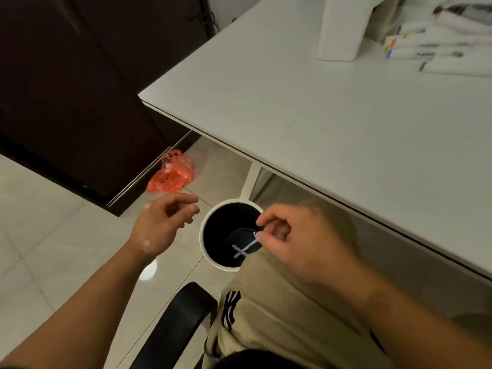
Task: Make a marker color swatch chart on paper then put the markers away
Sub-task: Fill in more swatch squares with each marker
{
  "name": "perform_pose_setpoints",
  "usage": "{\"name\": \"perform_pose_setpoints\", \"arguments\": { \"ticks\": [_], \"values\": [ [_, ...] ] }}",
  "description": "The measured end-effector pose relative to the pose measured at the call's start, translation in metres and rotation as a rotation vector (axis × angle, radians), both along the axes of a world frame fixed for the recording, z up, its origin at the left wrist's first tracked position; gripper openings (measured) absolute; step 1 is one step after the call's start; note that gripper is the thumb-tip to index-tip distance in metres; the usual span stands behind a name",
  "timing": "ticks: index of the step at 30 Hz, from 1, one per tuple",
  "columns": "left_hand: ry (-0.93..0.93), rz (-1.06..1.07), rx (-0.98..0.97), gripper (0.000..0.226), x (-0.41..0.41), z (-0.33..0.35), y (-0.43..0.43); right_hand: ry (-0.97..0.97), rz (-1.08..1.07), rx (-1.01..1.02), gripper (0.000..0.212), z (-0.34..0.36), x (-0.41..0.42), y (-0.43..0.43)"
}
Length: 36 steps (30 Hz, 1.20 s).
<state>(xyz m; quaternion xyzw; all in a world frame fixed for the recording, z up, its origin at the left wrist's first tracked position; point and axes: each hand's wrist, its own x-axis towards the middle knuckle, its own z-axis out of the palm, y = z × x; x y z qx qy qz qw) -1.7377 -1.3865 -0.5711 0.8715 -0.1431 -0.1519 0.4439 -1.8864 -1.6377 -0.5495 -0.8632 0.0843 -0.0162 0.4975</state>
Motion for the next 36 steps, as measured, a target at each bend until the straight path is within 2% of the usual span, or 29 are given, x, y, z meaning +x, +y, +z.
{"name": "perform_pose_setpoints", "arguments": {
  "ticks": [6, 11, 17, 21, 26, 29, 36],
  "values": [
    [-0.217, -0.145, -0.175, 0.022, -0.026, 0.089, -0.059, -0.179, -0.012, -0.047, 0.009, 0.081, -0.040, -0.033],
    [-0.295, -0.373, -0.228, 0.019, -0.036, 0.139, -0.145, -0.369, -0.260, -0.139, 0.007, 0.129, -0.101, -0.099],
    [-0.505, -0.571, -0.045, 0.010, -0.030, 0.145, -0.278, -0.335, -0.590, -0.198, 0.006, 0.145, -0.148, -0.199],
    [-0.760, -0.621, 0.107, 0.025, -0.023, 0.136, -0.361, -0.290, -0.653, -0.212, 0.007, 0.147, -0.157, -0.244],
    [-0.931, -0.635, 0.315, 0.037, -0.013, 0.129, -0.427, -0.214, -0.697, -0.259, 0.008, 0.145, -0.151, -0.288],
    [-0.968, -0.620, 0.411, 0.034, -0.013, 0.127, -0.443, -0.194, -0.701, -0.276, 0.011, 0.143, -0.141, -0.309],
    [-0.933, -0.671, 0.391, 0.023, -0.019, 0.124, -0.444, -0.260, -0.779, -0.204, 0.011, 0.125, -0.127, -0.332]
  ]
}}
